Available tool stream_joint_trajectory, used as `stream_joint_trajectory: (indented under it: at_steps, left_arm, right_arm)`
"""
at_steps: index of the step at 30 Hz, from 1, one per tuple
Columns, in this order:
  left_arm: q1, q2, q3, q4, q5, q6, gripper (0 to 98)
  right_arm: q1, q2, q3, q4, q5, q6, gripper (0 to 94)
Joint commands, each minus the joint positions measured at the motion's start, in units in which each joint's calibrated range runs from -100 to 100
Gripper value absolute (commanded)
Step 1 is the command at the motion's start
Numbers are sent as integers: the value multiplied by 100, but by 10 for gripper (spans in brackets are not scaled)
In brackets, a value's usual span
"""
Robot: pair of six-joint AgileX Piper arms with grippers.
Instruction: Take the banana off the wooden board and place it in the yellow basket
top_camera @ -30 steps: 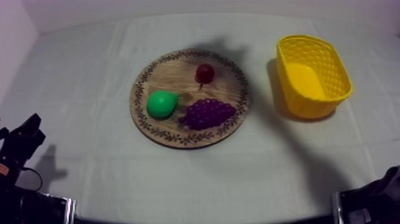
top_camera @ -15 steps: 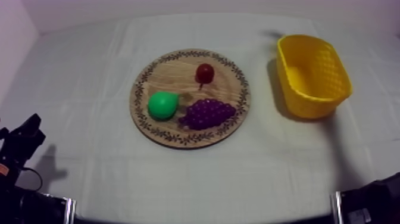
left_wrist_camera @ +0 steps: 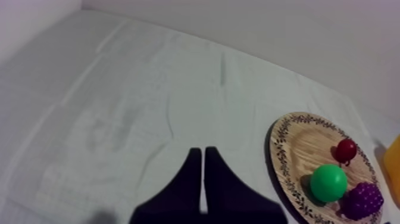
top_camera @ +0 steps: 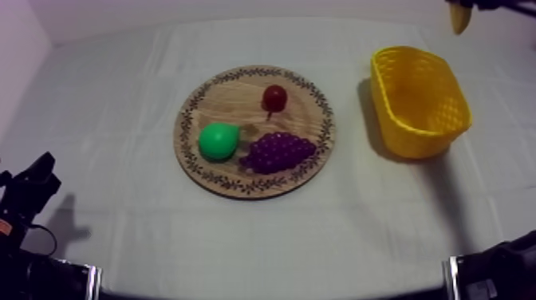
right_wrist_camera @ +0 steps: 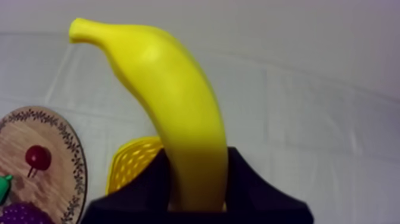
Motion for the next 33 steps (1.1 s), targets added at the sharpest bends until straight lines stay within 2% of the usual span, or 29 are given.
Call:
stream_joint_trajectory:
  at_steps: [1,7,15,24,29,33]
  left_arm:
    - [0,-3,3,-2,0,0,1]
    - [0,-3,3,-2,0,0,1]
    - [0,-3,3,-2,0,0,1]
    - [0,-3,3,-2,0,0,1]
    - [0,-3,3,-2,0,0,1]
    - [0,-3,3,-2,0,0,1]
  right_arm:
    - [-36,-53,734,85,-191,-177,191]
    - [-107,27,1349,311,-606,-511,193]
    - [-180,390,1642,451,-935,-752,193]
    - [-464,911,1714,884,-1036,-1232,193]
    - [-473,1248,1682,1138,-1124,-1495,194]
    - [-397,1480,1584,1213,-1176,-1564,195]
